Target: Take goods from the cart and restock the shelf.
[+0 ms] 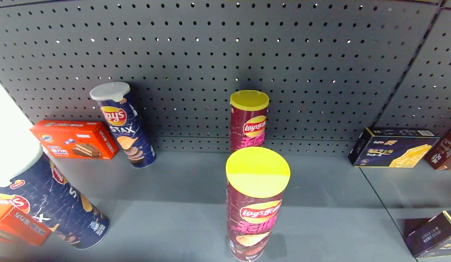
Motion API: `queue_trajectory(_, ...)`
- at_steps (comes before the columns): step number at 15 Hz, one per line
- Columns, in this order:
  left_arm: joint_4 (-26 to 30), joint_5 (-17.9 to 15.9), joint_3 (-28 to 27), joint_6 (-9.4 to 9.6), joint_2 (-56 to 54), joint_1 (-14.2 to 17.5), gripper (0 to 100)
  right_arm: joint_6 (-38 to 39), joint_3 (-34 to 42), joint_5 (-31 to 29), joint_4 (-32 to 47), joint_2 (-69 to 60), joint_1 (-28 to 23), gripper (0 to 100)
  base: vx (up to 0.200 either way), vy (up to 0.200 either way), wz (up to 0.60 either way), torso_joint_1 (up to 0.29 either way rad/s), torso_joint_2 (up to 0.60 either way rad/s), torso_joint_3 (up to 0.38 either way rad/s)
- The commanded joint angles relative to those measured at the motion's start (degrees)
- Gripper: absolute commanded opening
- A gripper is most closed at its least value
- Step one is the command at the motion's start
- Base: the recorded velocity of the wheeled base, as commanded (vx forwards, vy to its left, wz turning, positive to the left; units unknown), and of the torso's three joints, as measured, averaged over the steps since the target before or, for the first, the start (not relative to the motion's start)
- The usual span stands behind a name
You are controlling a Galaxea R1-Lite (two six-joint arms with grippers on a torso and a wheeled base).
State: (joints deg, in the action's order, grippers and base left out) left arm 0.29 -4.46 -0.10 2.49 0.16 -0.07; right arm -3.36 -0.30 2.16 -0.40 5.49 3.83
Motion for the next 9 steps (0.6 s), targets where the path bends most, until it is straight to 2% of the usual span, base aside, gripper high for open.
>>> queue_trajectory(1,0.0,0.0,0.0,0.06,0.0,0.0,100,0.0,0.2,0.0,0.2,-0.2,0.0,100,0.0,0.0,0.0,0.0,0.0,0.0)
queue_trajectory(3,0.0,0.0,0.0,0.06,0.0,0.1,100,3.1,0.3,-0.8,0.4,-0.2,0.0,100,0.0,0.0,0.0,0.0,0.0,0.0)
queue_trajectory(9,0.0,0.0,0.1,-0.11,0.0,0.1,100,3.2,0.3,-0.9,0.4,-0.2,0.0,100,0.0,0.0,0.0,0.0,0.0,0.0)
